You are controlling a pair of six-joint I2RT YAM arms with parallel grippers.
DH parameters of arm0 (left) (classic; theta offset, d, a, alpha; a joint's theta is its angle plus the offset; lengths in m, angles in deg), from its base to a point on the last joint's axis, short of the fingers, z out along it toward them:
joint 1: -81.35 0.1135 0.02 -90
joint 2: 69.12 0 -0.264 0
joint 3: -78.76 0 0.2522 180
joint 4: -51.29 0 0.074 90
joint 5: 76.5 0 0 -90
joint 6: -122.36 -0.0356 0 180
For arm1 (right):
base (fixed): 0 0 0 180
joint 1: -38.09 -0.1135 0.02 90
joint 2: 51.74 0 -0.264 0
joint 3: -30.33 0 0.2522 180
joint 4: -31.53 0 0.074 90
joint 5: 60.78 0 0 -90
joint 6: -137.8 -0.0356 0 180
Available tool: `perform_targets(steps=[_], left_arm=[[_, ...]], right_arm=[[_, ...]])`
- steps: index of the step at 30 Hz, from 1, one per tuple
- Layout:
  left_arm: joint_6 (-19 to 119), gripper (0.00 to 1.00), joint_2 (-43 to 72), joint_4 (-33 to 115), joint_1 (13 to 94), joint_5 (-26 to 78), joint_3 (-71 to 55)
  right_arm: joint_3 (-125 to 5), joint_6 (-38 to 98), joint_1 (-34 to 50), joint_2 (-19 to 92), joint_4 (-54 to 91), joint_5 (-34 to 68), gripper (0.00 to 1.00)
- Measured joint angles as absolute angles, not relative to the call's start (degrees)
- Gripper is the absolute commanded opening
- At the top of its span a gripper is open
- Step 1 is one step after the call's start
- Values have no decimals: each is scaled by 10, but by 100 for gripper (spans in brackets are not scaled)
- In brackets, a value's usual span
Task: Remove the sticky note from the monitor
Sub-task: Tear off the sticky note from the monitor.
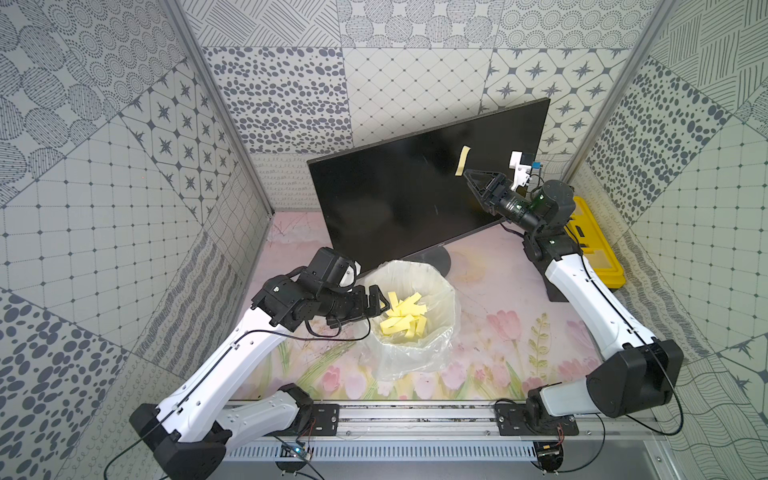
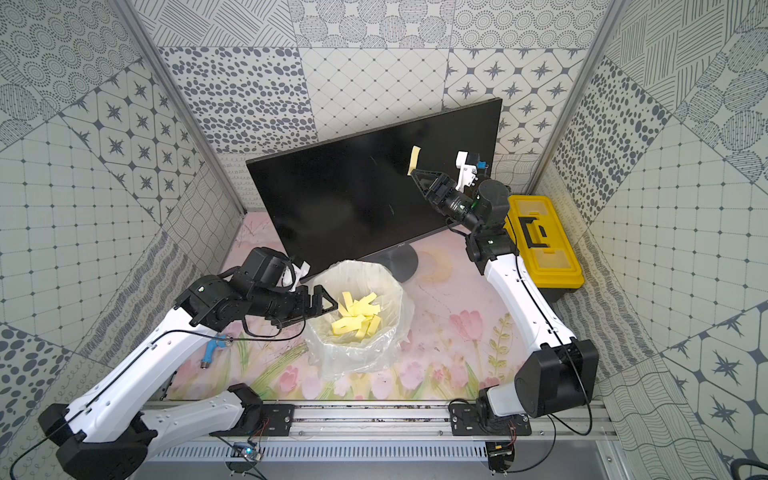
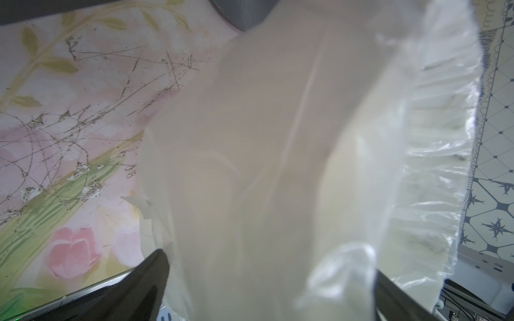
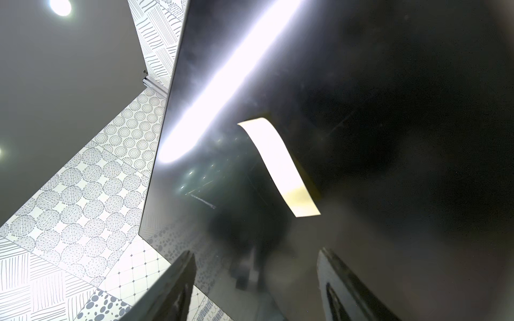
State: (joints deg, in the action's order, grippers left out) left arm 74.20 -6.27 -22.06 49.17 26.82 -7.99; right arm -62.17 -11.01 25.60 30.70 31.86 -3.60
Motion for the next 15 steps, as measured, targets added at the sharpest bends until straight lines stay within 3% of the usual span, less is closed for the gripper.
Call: perform_targets(steps=[15], left_arm=[[742,99,-62,-221,491,268,-80]], right_arm=[[-636,-119,258,330,331,-37,72]])
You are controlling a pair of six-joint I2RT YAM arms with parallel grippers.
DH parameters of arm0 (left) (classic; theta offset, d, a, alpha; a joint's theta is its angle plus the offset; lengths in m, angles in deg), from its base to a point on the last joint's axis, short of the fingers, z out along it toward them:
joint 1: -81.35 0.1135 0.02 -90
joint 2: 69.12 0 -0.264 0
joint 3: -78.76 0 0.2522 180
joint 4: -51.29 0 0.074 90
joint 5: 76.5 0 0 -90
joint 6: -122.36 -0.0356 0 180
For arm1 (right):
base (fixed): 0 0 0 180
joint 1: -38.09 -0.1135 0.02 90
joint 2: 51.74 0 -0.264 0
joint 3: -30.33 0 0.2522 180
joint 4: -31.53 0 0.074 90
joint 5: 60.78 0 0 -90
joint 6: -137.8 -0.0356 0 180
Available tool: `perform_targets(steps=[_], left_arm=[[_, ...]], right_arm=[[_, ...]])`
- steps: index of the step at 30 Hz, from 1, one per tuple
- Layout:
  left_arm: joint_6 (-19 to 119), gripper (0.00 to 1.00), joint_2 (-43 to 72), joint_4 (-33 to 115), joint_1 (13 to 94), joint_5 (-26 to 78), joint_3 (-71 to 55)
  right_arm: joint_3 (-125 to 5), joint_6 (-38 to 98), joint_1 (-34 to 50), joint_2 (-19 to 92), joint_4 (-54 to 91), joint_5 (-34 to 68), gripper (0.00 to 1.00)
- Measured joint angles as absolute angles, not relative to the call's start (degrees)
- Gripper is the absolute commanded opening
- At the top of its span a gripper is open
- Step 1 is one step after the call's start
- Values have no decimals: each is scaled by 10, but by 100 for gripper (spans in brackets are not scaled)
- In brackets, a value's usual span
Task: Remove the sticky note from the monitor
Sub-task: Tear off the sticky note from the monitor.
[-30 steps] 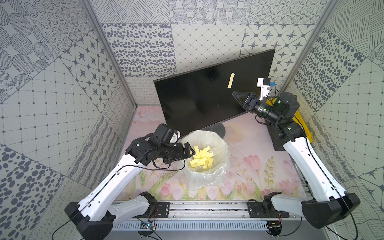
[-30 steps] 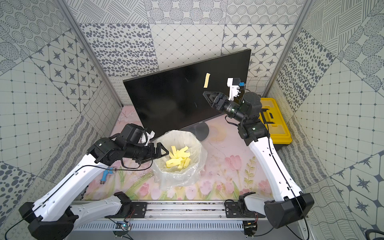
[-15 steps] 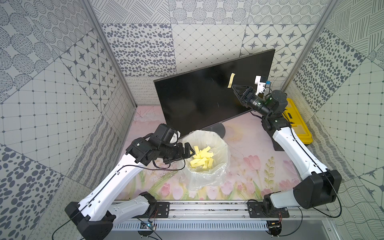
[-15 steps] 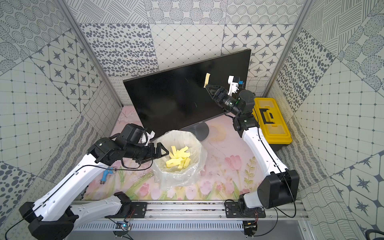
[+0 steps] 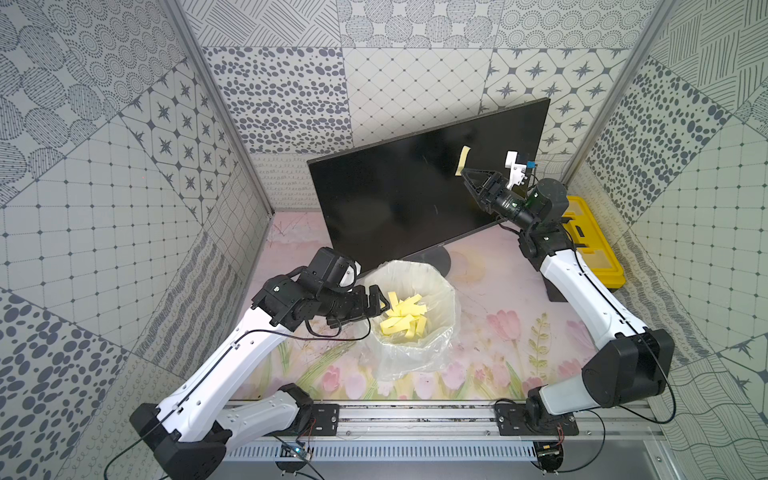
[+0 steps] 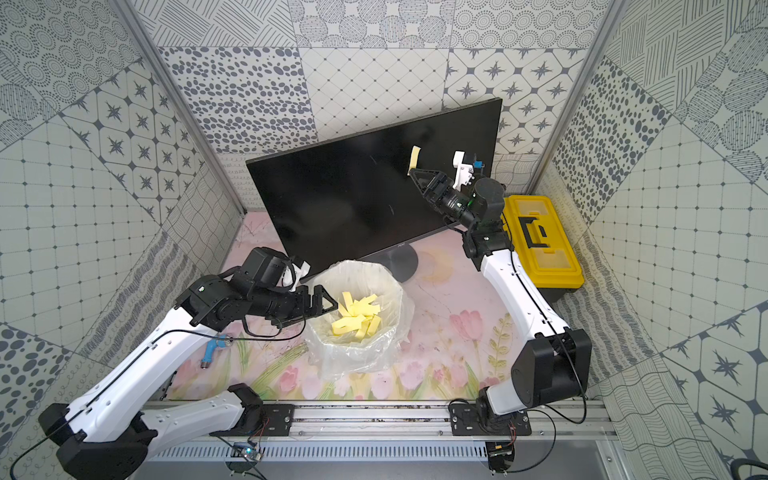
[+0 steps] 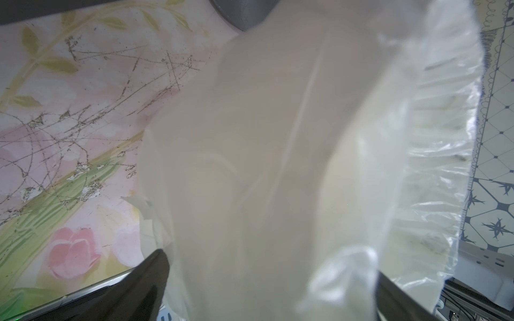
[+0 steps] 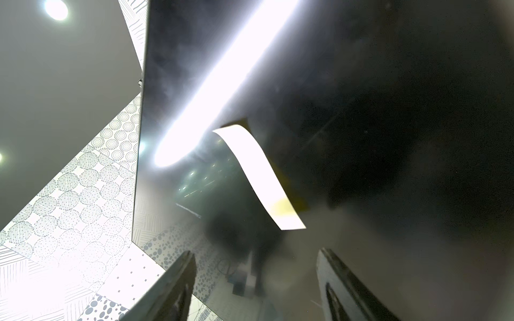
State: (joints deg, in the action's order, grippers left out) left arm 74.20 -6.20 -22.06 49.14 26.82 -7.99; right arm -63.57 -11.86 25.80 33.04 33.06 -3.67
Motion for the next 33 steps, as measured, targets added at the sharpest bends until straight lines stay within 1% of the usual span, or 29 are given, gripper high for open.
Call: perform_targets(steps=[33], left_arm=[[742,99,-62,-221,491,268,-80]], right_arm=[[-688,-137,262,379,338,-50,71]])
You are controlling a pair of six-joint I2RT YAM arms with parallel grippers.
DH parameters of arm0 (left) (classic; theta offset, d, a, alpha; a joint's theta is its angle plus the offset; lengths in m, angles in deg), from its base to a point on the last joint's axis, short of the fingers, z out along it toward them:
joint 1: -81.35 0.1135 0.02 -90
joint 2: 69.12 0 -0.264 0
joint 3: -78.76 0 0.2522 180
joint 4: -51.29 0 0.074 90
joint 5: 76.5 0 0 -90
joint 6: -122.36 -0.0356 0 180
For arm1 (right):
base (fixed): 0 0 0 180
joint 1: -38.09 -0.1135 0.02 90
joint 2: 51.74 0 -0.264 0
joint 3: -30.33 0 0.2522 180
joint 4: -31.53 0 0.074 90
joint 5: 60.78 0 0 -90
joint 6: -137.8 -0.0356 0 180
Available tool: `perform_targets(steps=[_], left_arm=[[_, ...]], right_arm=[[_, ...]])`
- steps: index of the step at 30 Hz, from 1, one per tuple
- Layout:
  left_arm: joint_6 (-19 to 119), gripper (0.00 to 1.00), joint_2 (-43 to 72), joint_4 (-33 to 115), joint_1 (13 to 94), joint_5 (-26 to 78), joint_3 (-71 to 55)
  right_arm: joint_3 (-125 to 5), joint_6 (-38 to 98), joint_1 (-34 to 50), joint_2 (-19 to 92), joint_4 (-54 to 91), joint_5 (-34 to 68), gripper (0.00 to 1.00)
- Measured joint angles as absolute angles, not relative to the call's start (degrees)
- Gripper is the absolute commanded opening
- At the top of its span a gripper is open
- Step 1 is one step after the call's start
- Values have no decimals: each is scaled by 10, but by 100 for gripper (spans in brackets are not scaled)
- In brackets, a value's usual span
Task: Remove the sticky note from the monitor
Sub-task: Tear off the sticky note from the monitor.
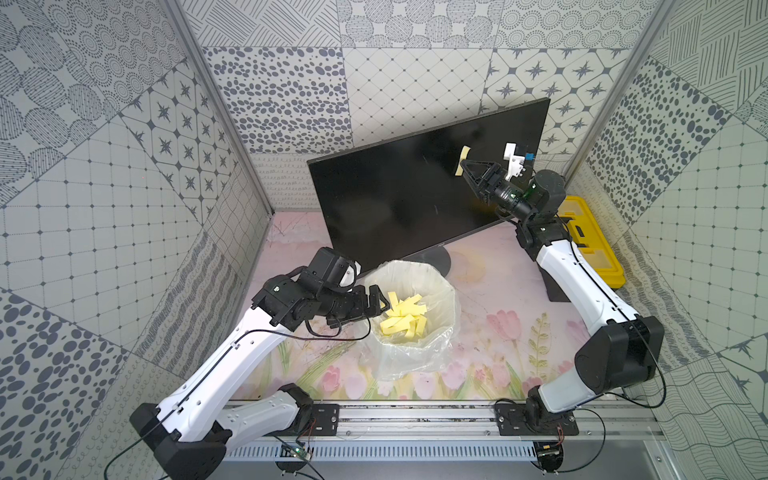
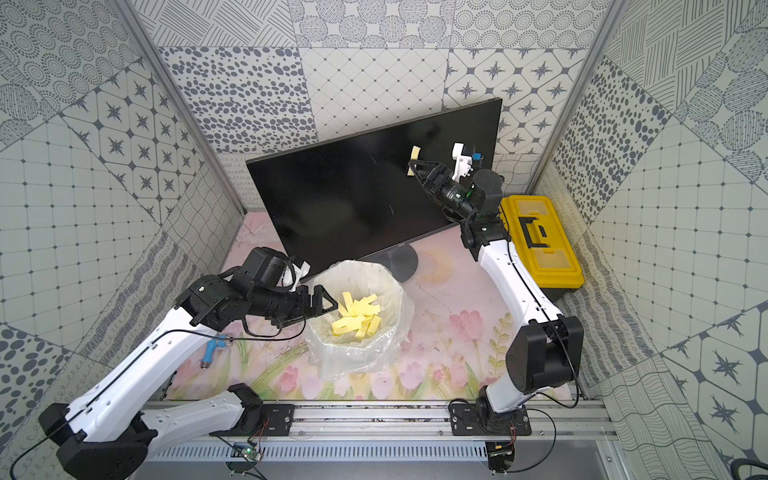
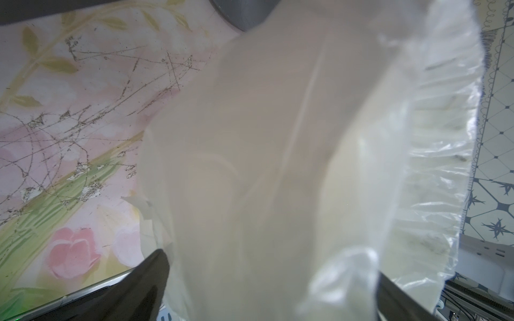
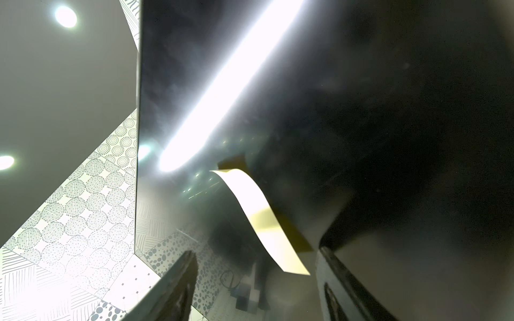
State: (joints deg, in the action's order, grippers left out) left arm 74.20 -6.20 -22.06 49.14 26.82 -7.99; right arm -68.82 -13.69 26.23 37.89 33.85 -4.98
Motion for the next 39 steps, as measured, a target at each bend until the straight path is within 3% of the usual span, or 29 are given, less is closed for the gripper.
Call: perform_targets(steps=[18,24,35,39], left_arm=[[742,99,-62,-221,491,268,-80],[742,99,-62,-221,491,268,-80],[742,99,-62,-221,491,268,-80],[742,99,-62,-221,491,268,-80]], right_arm=[[-701,-148,260,385,339,-67,66],[-701,-148,258,385,340,-71,54],[-701,-146,258,387,340,-77,22],[-701,-142,258,387,337,-79,5]])
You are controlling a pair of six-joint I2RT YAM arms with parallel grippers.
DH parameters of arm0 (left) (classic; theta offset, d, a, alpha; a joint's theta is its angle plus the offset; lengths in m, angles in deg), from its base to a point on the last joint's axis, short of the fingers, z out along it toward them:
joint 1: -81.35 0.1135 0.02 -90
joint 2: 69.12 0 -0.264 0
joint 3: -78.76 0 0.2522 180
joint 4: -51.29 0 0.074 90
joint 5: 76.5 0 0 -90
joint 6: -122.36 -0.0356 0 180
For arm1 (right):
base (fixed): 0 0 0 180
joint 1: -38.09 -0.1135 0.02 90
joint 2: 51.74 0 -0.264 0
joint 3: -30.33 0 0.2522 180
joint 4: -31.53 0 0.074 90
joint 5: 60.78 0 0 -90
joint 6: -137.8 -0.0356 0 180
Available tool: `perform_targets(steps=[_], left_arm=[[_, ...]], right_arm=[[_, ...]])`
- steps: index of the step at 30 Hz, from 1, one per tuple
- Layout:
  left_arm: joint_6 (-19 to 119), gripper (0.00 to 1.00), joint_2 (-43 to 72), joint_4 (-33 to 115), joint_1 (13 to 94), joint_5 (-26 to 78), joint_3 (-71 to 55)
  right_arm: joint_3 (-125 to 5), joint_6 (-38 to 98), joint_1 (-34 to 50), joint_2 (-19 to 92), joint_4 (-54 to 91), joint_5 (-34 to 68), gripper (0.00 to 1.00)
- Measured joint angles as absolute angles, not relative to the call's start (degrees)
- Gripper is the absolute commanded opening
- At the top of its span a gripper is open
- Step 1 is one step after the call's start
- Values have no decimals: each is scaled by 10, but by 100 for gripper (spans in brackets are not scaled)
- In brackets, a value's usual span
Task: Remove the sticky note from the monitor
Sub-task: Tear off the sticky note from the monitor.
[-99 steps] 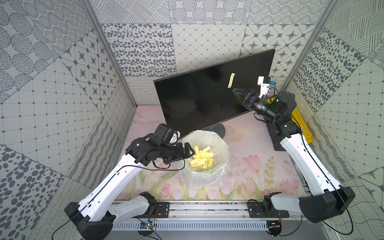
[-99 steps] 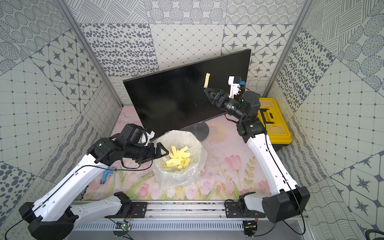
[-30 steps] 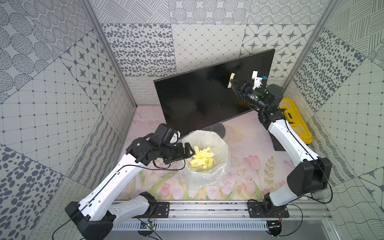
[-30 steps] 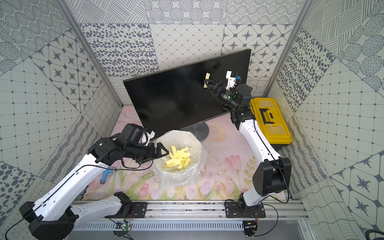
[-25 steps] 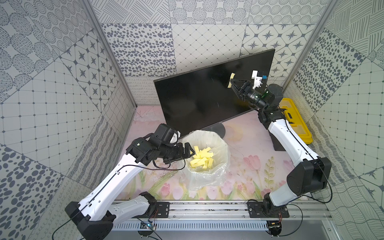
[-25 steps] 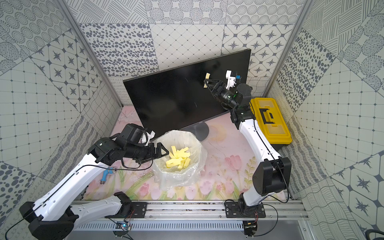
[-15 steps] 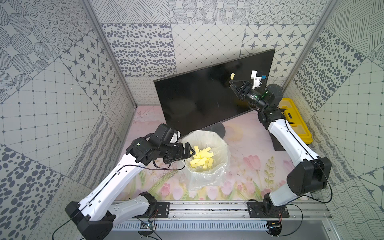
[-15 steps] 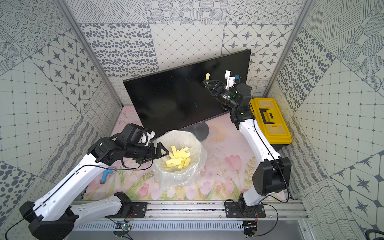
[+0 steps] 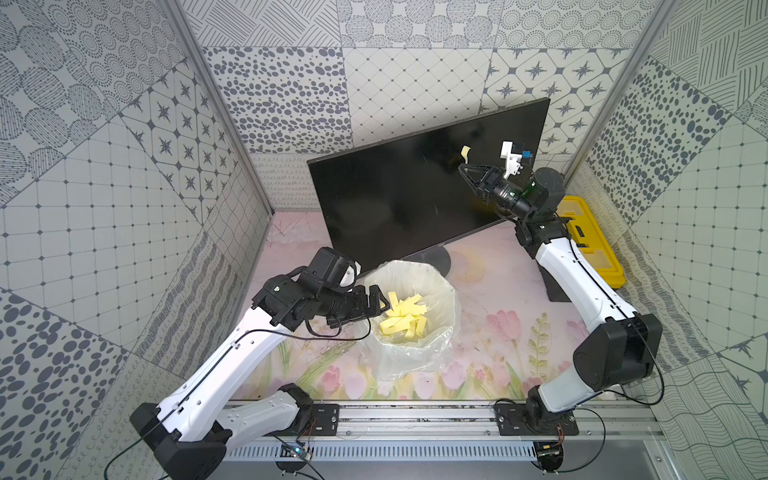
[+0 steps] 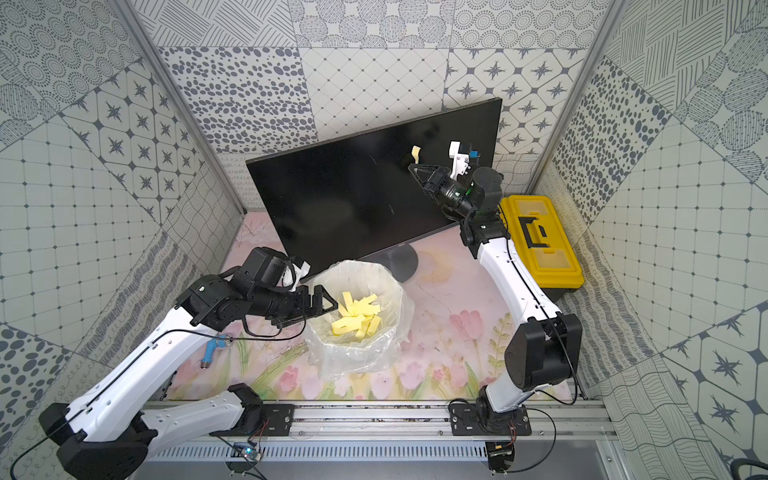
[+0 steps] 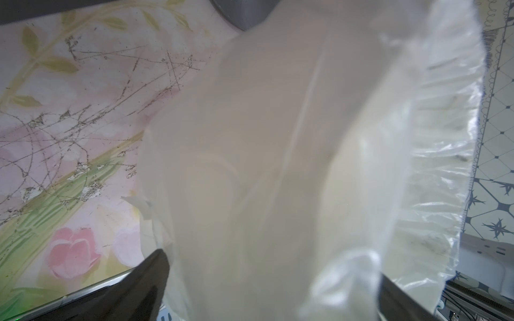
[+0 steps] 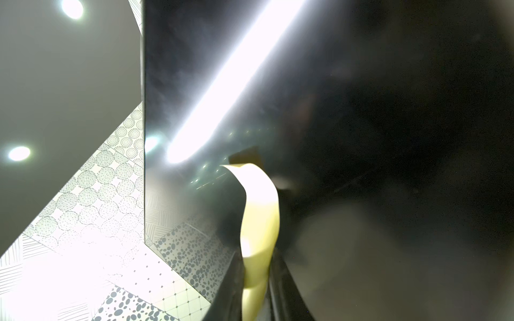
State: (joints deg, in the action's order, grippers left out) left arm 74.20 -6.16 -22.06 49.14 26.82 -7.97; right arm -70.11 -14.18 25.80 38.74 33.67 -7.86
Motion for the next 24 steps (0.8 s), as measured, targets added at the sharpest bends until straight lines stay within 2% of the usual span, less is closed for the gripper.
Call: perform_targets(steps=[2,12,24], left_arm=[[742,99,-62,-221,491,268,-80],[742,99,-62,-220,491,268,-79],[742,99,-62,-220,491,268,-79]], right_arm=[[-701,-138,258,387,334,-79,0],[-699,-124,258,374,308,-78,0],[-666,-102,255,279,279,-98,0]])
